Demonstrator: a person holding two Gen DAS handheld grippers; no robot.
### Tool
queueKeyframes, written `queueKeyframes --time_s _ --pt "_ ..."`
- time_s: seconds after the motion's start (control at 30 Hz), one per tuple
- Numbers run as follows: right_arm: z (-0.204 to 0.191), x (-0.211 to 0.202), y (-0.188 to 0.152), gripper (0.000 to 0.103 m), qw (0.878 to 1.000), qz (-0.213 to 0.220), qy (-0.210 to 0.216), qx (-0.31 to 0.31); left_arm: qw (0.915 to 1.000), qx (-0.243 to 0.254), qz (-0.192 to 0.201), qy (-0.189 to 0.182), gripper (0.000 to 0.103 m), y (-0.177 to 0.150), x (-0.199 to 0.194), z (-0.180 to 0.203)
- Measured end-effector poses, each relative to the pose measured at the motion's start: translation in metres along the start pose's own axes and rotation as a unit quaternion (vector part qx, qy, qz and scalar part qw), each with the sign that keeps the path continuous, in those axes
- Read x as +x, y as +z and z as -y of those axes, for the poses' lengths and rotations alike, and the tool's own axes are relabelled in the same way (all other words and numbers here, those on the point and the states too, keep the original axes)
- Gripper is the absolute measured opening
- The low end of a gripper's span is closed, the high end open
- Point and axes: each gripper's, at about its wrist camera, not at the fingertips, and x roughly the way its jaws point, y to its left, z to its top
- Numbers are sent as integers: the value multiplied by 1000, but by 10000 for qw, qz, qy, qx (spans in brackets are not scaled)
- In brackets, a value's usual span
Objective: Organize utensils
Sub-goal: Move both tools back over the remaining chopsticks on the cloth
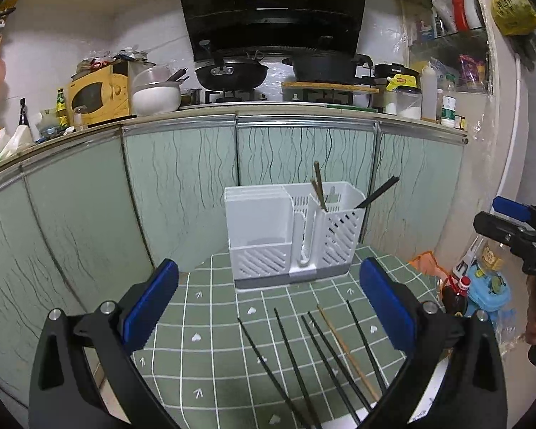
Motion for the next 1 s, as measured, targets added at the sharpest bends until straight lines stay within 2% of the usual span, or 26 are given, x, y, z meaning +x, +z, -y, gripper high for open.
queueKeyframes --time_s 0.3,0.5,0.6,0.8,1.0 --pt "-8 1 -34 96 9997 -244 28 -50 9999 -105 -106 -50 98 -34 -5 -5" --pt "-14 6 -50 96 9993 -340 13 -124 9996 61 -281 35 98 -58 2 -5" --pt "-17 9 -57 96 9992 -362 12 -189 9990 182 -335 226 98 -72 7 -4" --pt "-19 19 -75 96 9986 -494 0 -185 9985 33 -471 263 98 -97 15 -14" --pt "-16 26 -95 96 9983 -569 -26 -140 9976 130 -596 318 98 -125 26 -13"
